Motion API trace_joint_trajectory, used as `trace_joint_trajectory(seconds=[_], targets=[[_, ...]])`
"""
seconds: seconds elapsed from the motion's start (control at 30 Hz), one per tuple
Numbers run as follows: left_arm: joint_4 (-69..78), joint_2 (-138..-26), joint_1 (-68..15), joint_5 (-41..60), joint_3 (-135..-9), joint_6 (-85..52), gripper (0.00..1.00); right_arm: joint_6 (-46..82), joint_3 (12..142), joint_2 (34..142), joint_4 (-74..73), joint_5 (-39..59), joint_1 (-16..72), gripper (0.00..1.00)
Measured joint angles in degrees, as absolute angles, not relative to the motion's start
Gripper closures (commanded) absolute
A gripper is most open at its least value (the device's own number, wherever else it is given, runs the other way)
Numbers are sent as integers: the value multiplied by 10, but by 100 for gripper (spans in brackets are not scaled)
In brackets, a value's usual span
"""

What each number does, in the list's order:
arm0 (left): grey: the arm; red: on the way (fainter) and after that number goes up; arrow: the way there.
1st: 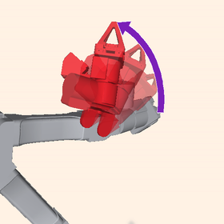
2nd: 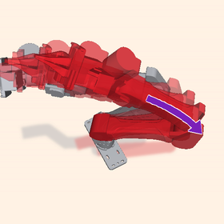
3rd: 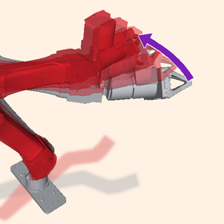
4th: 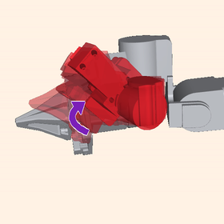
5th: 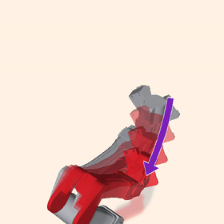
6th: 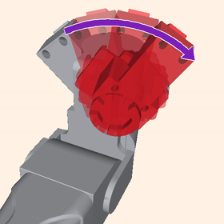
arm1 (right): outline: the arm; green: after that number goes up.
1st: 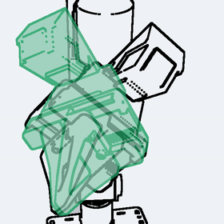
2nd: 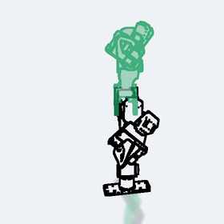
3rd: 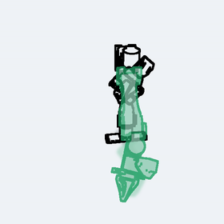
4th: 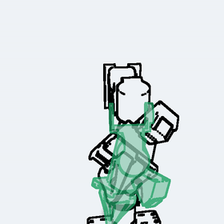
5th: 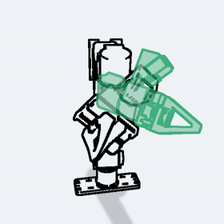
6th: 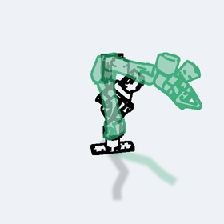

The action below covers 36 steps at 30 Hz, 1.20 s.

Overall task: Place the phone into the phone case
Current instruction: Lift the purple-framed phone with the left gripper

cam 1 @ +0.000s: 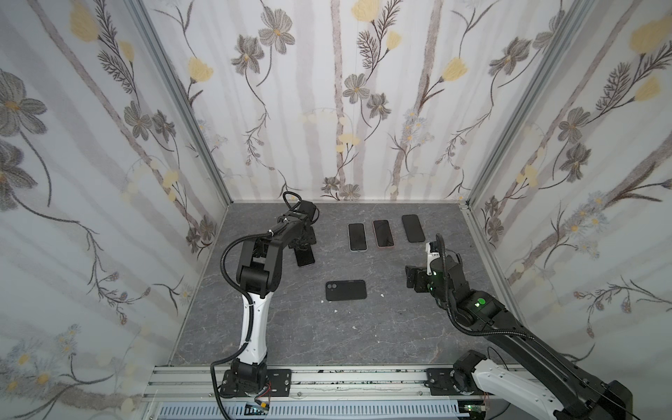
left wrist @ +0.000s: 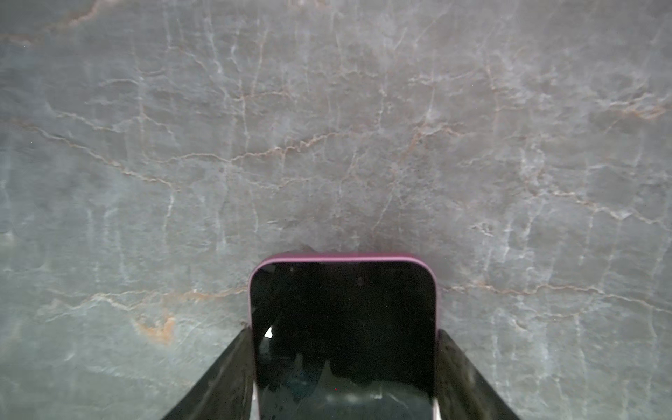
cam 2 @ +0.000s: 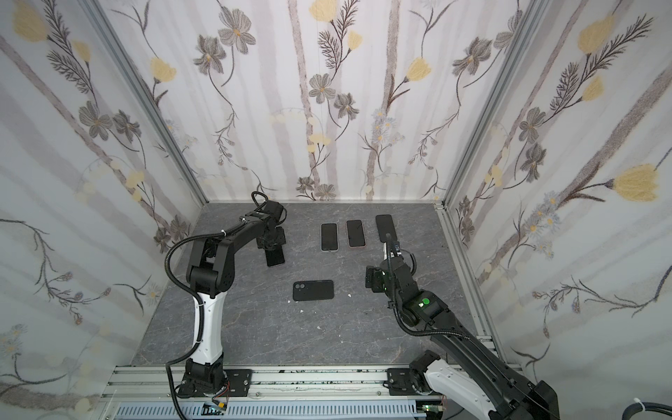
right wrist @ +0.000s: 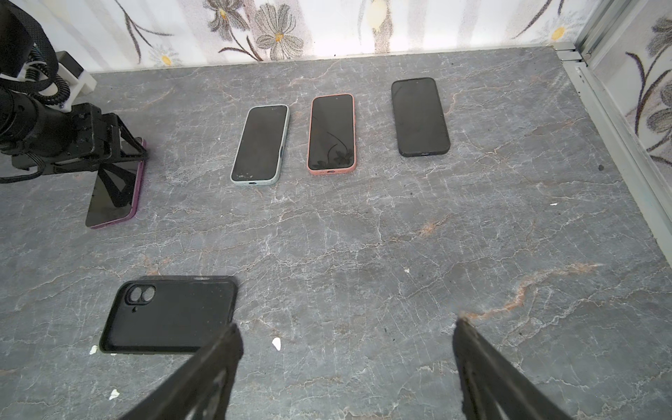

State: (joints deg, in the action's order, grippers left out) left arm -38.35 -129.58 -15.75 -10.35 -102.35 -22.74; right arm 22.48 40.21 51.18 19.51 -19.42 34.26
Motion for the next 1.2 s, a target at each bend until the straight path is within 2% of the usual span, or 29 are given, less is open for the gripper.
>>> trace_joint_trajectory(seconds=[0.2, 0.57, 0.7, 0.77, 0.83, 1.2], targets=[[-432, -1296, -157, -123, -1049, -214, 65, 232, 402, 520, 195, -186, 343, 11], [-452, -1310, -156, -127, -1049, -205, 60, 242, 399, 536, 190, -168, 343, 12], [-440, -1310, -154, -121, -1040, -204, 52, 244, 399, 531, 192, -167, 343, 12], [-432, -1306, -150, -114, -1031, -204, 38, 245, 399, 528, 193, -167, 343, 12], [-422, -1301, -145, -102, -1021, -206, 28, 246, 399, 525, 195, -167, 343, 12], [-358, -1254, -121, -50, -935, -216, 22, 248, 402, 533, 196, -168, 343, 12]])
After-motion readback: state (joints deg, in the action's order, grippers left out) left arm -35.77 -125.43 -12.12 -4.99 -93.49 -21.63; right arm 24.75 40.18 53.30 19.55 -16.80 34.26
